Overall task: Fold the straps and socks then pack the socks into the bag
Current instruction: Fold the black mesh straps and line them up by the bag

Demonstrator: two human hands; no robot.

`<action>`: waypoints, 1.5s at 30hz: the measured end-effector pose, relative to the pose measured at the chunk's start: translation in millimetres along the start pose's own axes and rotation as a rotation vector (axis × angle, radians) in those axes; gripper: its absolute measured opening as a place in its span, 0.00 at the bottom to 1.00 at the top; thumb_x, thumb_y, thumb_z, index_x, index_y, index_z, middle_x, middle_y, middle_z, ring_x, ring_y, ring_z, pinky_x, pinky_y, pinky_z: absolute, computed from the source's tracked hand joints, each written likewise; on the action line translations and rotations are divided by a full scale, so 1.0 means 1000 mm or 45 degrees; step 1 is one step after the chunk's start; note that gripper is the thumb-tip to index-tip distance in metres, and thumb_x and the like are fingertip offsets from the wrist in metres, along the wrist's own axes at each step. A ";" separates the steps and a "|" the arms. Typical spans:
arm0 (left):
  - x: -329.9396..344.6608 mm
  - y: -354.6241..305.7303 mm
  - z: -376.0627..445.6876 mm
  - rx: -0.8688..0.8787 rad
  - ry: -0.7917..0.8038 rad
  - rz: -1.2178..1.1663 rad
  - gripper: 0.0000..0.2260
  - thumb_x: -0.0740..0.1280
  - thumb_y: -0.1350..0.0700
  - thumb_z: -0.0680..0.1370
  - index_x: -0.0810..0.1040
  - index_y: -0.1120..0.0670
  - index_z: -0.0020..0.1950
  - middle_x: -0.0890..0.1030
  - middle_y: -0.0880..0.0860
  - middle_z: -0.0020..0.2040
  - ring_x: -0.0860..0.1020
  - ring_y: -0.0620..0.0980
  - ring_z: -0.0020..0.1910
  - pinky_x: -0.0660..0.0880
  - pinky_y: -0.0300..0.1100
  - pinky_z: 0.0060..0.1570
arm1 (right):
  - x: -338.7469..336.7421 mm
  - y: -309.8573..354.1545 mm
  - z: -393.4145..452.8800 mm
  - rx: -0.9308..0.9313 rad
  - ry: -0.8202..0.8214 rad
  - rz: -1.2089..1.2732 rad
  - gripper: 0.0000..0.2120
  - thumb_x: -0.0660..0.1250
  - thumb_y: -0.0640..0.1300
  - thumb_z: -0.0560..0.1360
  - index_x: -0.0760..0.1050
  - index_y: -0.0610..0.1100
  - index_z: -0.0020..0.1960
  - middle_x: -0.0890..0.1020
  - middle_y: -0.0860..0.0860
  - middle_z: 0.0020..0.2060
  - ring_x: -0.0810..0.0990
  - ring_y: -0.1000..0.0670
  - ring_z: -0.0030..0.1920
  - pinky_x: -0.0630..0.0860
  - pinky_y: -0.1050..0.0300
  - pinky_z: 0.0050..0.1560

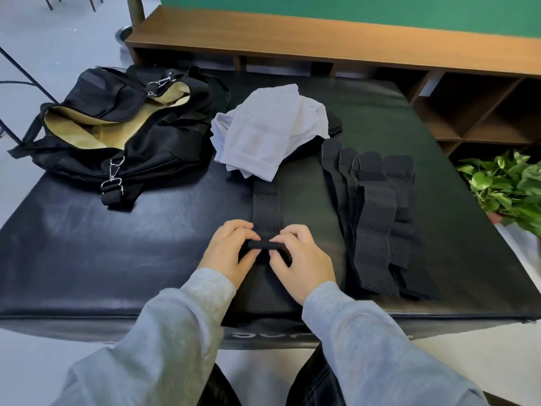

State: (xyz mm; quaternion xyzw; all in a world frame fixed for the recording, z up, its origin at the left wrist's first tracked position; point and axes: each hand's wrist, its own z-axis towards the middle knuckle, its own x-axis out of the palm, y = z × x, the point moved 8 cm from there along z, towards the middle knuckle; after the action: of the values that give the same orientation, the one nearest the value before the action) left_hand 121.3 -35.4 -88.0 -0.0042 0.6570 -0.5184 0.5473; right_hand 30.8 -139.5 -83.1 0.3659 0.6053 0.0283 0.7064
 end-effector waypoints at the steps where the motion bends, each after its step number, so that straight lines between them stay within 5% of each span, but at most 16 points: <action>1: 0.000 -0.002 0.006 0.030 0.020 0.015 0.07 0.70 0.60 0.73 0.78 0.55 0.51 0.74 0.47 0.54 0.70 0.46 0.53 0.69 0.40 0.51 | -0.001 -0.001 0.004 0.012 -0.003 0.008 0.10 0.60 0.53 0.77 0.74 0.52 0.55 0.70 0.61 0.56 0.77 0.52 0.45 0.73 0.55 0.49; 6: -0.005 0.002 0.018 -0.082 0.016 -0.059 0.09 0.68 0.56 0.75 0.75 0.52 0.55 0.69 0.39 0.43 0.68 0.42 0.47 0.67 0.34 0.49 | -0.003 0.000 0.021 0.067 -0.006 0.031 0.09 0.57 0.52 0.78 0.71 0.49 0.53 0.74 0.57 0.50 0.76 0.50 0.45 0.71 0.55 0.47; 11: -0.003 0.016 0.007 -0.211 -0.091 -0.220 0.19 0.70 0.57 0.74 0.70 0.48 0.62 0.71 0.38 0.45 0.69 0.32 0.47 0.65 0.23 0.47 | 0.002 -0.001 0.017 0.013 -0.040 0.020 0.10 0.58 0.53 0.78 0.73 0.50 0.56 0.72 0.61 0.41 0.71 0.57 0.39 0.65 0.63 0.40; 15: -0.001 0.018 0.002 -0.225 -0.139 -0.285 0.20 0.70 0.59 0.73 0.67 0.39 0.55 0.73 0.39 0.46 0.72 0.35 0.48 0.65 0.22 0.47 | 0.005 -0.007 0.014 0.084 -0.082 0.110 0.13 0.61 0.56 0.75 0.67 0.55 0.57 0.68 0.66 0.32 0.70 0.60 0.35 0.65 0.70 0.36; 18: -0.008 0.015 0.002 -0.147 -0.259 -0.264 0.20 0.71 0.58 0.72 0.64 0.37 0.47 0.71 0.41 0.44 0.72 0.36 0.44 0.66 0.23 0.44 | 0.000 -0.005 0.011 0.022 -0.280 0.137 0.16 0.59 0.58 0.71 0.63 0.54 0.55 0.70 0.67 0.35 0.73 0.59 0.39 0.65 0.69 0.35; 22: -0.007 0.010 0.002 0.058 -0.277 -0.146 0.12 0.71 0.55 0.72 0.68 0.47 0.48 0.66 0.41 0.55 0.70 0.32 0.46 0.67 0.22 0.45 | -0.002 0.000 0.012 -0.045 -0.328 -0.009 0.11 0.58 0.56 0.72 0.65 0.56 0.52 0.70 0.66 0.33 0.74 0.58 0.41 0.66 0.69 0.32; 25: -0.004 0.010 0.000 0.089 -0.257 -0.112 0.12 0.72 0.59 0.72 0.73 0.47 0.49 0.65 0.39 0.56 0.72 0.33 0.45 0.67 0.20 0.45 | 0.003 0.004 0.011 -0.082 -0.186 -0.020 0.14 0.61 0.52 0.75 0.68 0.55 0.60 0.76 0.61 0.48 0.76 0.57 0.45 0.71 0.62 0.41; 30: 0.000 0.005 0.001 0.082 -0.182 -0.138 0.15 0.72 0.63 0.69 0.77 0.53 0.54 0.63 0.43 0.61 0.71 0.31 0.46 0.64 0.19 0.46 | 0.005 0.009 0.007 -0.071 -0.073 -0.057 0.23 0.61 0.46 0.75 0.63 0.52 0.69 0.69 0.58 0.64 0.77 0.52 0.52 0.72 0.55 0.51; 33: 0.003 0.003 0.002 0.123 -0.153 -0.104 0.18 0.69 0.67 0.70 0.76 0.53 0.56 0.64 0.42 0.61 0.69 0.28 0.49 0.63 0.19 0.49 | 0.006 0.006 0.009 -0.042 -0.077 -0.059 0.20 0.60 0.45 0.77 0.63 0.52 0.68 0.70 0.57 0.62 0.77 0.51 0.49 0.72 0.55 0.50; 41: -0.005 0.004 0.008 0.060 -0.197 -0.083 0.17 0.66 0.68 0.73 0.74 0.55 0.60 0.69 0.43 0.51 0.69 0.40 0.46 0.62 0.20 0.51 | 0.005 0.002 0.012 -0.021 -0.109 -0.038 0.15 0.59 0.49 0.79 0.69 0.53 0.65 0.73 0.58 0.57 0.77 0.52 0.48 0.73 0.55 0.51; 45: -0.006 0.007 0.009 -0.014 -0.176 -0.135 0.17 0.66 0.64 0.75 0.73 0.52 0.61 0.68 0.36 0.49 0.69 0.42 0.55 0.64 0.30 0.56 | 0.003 0.003 0.011 -0.050 -0.130 -0.002 0.11 0.59 0.50 0.78 0.71 0.54 0.60 0.73 0.59 0.54 0.77 0.54 0.44 0.74 0.55 0.49</action>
State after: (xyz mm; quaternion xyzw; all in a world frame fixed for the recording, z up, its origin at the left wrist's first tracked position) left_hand 133.9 -34.8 -87.1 -0.0779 0.6193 -0.5414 0.5633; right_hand 42.7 -140.9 -84.0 0.3523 0.5680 0.0210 0.7435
